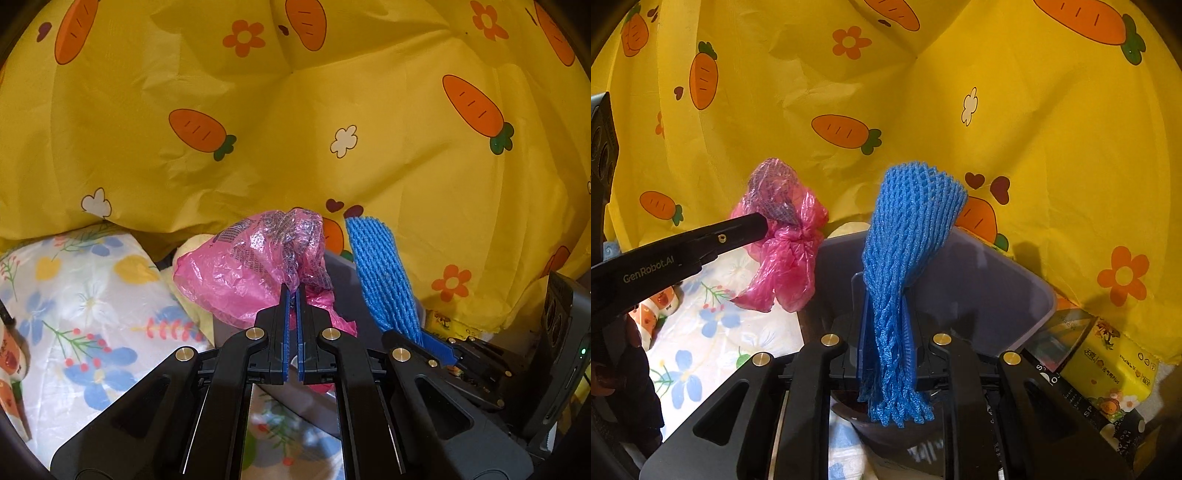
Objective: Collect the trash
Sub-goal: 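Carry the blue net and pink bag over the grey bin with both tools, then open both tools to drop the net and pink bag into the bin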
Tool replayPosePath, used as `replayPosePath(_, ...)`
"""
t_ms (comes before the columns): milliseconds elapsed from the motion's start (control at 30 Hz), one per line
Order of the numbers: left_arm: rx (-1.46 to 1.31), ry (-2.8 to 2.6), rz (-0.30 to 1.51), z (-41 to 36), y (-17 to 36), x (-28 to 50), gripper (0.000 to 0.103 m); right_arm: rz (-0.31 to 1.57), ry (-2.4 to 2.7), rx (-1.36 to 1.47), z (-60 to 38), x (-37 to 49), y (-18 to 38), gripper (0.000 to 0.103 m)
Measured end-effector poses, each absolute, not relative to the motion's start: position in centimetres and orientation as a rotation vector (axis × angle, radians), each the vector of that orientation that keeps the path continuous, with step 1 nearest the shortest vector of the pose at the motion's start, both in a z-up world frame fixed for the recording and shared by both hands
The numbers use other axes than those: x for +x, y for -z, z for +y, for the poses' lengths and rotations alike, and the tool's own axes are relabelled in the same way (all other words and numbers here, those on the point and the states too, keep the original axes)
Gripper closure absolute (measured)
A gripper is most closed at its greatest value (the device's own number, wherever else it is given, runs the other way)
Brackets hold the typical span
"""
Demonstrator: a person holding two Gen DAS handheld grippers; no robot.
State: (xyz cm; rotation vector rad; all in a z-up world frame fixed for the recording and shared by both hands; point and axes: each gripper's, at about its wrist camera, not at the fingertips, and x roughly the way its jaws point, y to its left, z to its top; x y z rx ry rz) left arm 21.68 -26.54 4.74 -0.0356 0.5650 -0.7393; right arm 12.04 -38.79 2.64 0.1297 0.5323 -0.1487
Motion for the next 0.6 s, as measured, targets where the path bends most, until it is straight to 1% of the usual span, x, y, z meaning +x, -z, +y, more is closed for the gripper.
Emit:
replayPosePath(333, -0.059, 0.771, 0.650, -28.7, -2.5, 23.4, 0.101, 0.554, 0.155, 0.146, -39.6, 12.4, -1.6, 0.086)
replayPosePath(500, -0.067, 0.787, 0.667, -29.4, -1.9, 23.5, 0.101, 0.557, 0.162, 0.152, -40.0, 12.5, -1.5, 0.082)
replayPosePath(533, -0.068, 0.792, 0.667, -29.5, -1.8, 23.5, 0.099, 0.558, 0.163, 0.154, -40.1, 12.5, -1.4, 0.079)
replayPosePath(600, -0.064, 0.793, 0.656, -29.4, -1.8, 23.5, 0.092, 0.557, 0.166, 0.156, -40.1, 12.5, -1.3, 0.075)
